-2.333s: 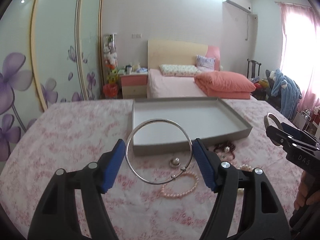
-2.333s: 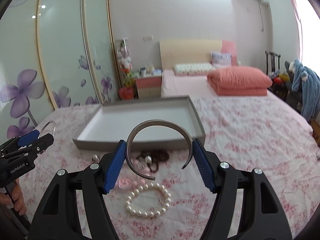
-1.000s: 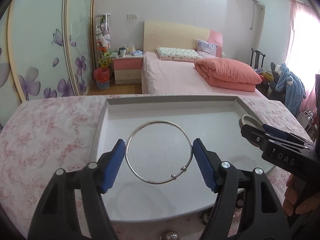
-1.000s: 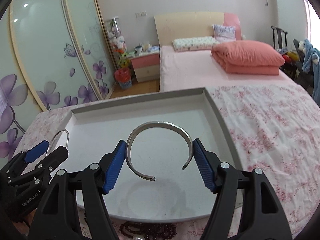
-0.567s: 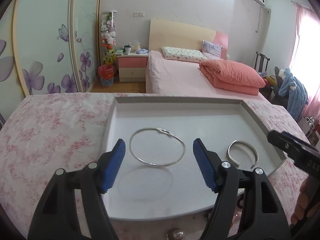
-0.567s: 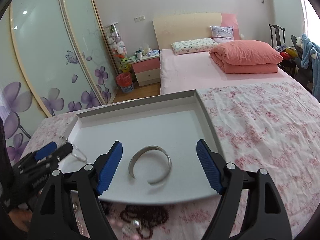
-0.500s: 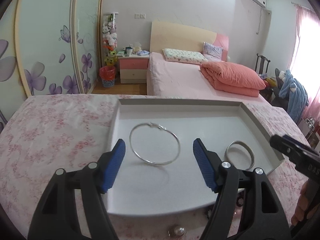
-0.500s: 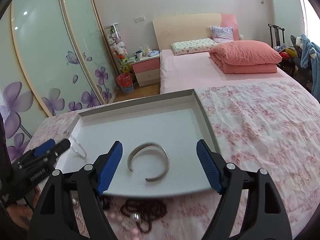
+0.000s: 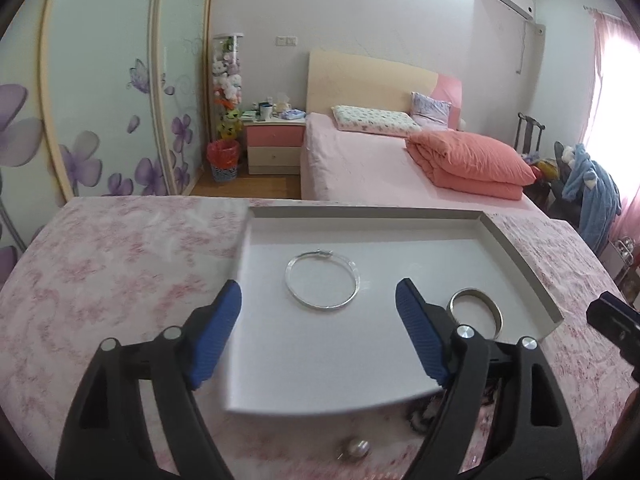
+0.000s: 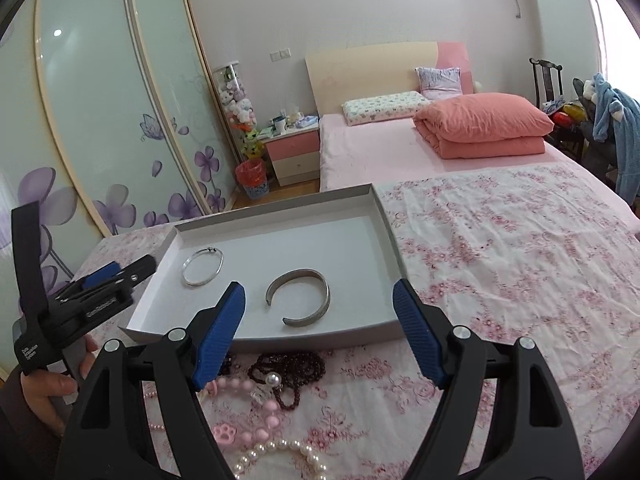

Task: Organize jewelry
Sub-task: 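Withdraw both tools from the tray back over the jewelry, then grasp the pink pearl bracelet with the left tool while the right grasps the white pearl bracelet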

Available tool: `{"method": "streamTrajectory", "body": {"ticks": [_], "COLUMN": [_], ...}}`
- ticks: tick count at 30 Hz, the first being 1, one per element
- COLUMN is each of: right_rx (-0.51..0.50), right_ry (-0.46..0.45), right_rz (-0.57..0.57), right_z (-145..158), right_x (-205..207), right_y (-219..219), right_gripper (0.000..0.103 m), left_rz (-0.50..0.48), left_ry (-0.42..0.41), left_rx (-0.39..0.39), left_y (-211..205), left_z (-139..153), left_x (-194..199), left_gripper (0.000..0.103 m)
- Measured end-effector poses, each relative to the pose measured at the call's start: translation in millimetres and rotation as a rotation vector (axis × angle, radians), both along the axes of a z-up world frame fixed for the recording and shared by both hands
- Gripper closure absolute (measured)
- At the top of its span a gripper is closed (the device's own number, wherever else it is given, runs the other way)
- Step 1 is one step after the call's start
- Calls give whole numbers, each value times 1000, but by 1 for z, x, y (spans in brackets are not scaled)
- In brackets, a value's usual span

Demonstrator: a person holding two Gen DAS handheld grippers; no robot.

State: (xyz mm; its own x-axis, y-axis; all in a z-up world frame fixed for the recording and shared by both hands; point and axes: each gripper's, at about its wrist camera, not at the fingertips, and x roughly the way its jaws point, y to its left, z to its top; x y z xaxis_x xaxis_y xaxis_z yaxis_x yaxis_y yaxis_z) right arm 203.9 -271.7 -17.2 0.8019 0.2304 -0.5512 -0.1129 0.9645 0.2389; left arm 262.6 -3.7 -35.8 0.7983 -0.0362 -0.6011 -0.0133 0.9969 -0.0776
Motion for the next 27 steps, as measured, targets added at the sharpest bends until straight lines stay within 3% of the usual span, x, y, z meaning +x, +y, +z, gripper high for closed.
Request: {"method": "streamTrajectory", "body": {"ticks": [7,13,19,26,27], "right_rx": [-24,-52,-103,-207,-222], "right_ry": [15,79,196,236,235], "right_rz": [33,51,73,92,94], "right_z": [-6,-29,-63,-78,-78], "right_x": [-25,-52,-68,-70,-71], "right_y": [2,2,5,23,25], "right_gripper": [27,28,51,54,59], "left_rz": [44,39,-17,-82,-86], "left_ry": [8,52,98,127,132], "left_rx": [7,-3,38,78,84], "left_y": [34,47,33,11,10], "left_z": [4,-10,-28,-37,-38], "left_x": [-54,-101,-123,-125,-123], "left_gripper": [22,21,21,21,21]}}
